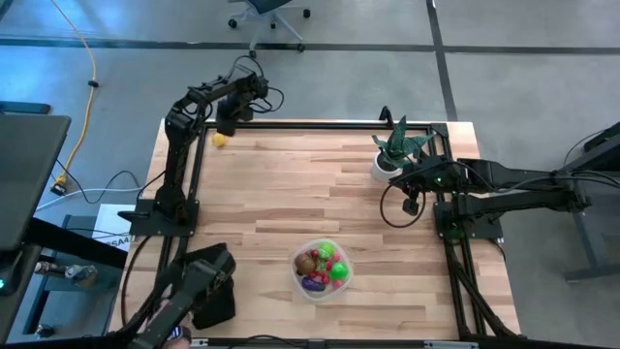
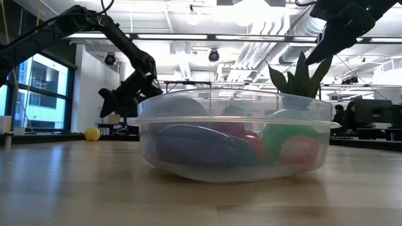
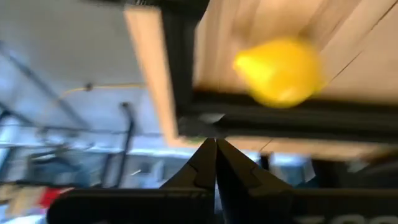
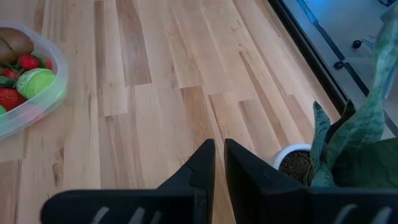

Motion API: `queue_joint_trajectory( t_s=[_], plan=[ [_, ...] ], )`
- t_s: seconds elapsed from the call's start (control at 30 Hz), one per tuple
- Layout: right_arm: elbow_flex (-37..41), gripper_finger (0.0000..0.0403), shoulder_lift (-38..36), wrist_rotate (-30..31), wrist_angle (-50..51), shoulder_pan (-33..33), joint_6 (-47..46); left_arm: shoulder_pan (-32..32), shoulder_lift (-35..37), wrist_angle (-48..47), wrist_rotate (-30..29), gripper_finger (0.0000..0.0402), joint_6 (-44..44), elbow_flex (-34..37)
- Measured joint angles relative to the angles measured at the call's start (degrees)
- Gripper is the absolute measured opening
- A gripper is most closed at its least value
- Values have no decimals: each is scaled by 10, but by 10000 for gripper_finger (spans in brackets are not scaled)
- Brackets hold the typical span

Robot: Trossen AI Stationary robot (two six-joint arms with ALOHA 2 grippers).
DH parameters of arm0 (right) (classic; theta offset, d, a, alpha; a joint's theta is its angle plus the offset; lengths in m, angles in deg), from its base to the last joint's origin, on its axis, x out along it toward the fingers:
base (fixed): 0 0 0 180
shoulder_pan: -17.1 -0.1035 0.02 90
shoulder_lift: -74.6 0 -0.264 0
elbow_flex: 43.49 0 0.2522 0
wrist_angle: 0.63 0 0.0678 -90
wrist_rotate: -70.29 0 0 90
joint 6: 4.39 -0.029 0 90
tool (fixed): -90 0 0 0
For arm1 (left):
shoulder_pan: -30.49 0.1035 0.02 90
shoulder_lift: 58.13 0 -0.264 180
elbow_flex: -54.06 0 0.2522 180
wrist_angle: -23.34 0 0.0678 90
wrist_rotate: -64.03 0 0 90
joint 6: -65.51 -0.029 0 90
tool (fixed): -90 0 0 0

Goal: Pick and placing Produce into tupperware
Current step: Put the yellow lemon into the transparent container

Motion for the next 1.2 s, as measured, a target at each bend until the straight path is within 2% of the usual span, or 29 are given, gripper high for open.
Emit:
queue_joint_trajectory(
  t_s=[0.07, 0.23, 0.33, 0.73, 0.9, 1.1, 1.2],
  plan=[
    [0, 26, 0, -8, 0, 0, 1, 1, -4, 0, 41, 0, 54, 0],
    [0, 26, 0, -11, 0, 0, 2, 25, -18, 0, 110, 0, 279, 0],
    [0, 26, 0, -11, 0, 0, 2, 28, -19, 0, 90, 1, 338, -2],
    [0, 26, 0, -13, 0, 0, 2, 22, -19, 0, 89, 1, 378, -9],
    [0, 26, 0, -13, 0, 0, 2, 29, -18, 0, 121, 0, 404, -33],
    [0, 26, 0, -13, 0, 0, 2, 26, -18, 0, 125, 0, 437, -34],
    [0, 26, 0, -13, 0, 0, 2, 27, -18, 0, 151, 2, 444, -46]
  ],
)
